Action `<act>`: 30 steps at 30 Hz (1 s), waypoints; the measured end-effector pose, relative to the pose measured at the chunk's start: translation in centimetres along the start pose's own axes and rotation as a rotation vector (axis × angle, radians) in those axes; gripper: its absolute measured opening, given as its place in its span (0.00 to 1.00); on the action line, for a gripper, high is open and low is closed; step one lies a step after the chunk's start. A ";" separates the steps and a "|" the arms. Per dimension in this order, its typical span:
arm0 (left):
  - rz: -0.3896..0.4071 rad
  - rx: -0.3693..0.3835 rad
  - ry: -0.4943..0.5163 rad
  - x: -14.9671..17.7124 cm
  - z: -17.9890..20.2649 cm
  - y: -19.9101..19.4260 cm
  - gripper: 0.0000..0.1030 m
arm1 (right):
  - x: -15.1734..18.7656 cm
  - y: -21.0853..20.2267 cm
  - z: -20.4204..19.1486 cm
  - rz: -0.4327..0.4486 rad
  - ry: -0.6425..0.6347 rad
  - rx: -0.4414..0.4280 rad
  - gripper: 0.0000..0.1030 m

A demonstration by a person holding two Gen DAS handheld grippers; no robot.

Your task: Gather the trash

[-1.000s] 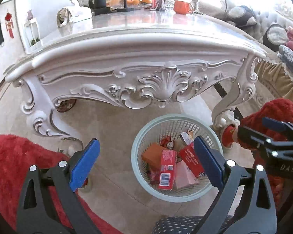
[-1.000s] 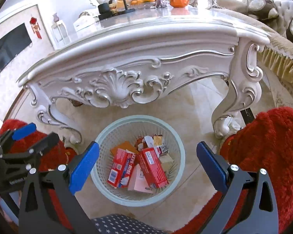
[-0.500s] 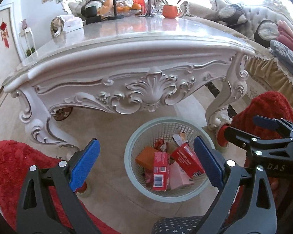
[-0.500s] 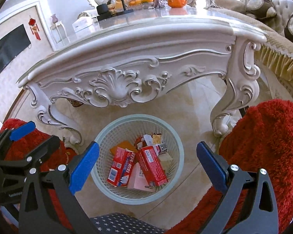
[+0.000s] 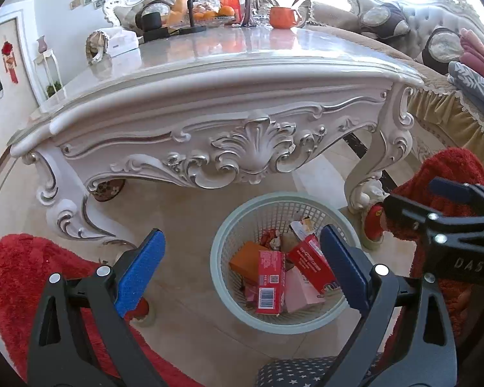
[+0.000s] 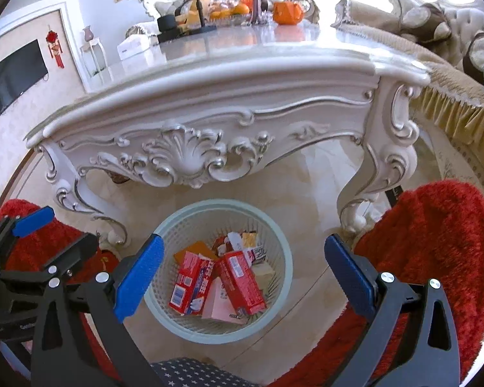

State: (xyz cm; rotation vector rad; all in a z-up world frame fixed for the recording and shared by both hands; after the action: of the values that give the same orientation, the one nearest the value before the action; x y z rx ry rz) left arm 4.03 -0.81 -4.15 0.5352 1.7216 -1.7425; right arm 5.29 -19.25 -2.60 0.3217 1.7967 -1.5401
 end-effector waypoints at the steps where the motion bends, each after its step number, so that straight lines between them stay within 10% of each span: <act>1: 0.000 0.001 0.001 0.0 0.0 0.0 0.91 | -0.1 -0.2 0.1 0.009 0.001 0.005 0.93; 30: 0.014 0.004 0.021 0.1 0.5 -0.4 0.91 | -0.2 -0.4 0.1 0.010 -0.007 0.014 0.93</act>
State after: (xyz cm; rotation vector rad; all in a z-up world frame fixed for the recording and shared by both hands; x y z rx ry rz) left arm 3.73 -1.37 -3.85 0.5687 1.7250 -1.7371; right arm 5.24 -19.41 -2.21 0.3317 1.7772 -1.5460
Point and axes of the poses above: each gripper's, at about its wrist camera, not at the fingertips, and y roughly the way its jaws point, z to its right, x to its underside, the point moved 4 cm from there along y, roughly the way its jaws point, and after that the axes turned 9 degrees about -y, right-handed, at the moved point
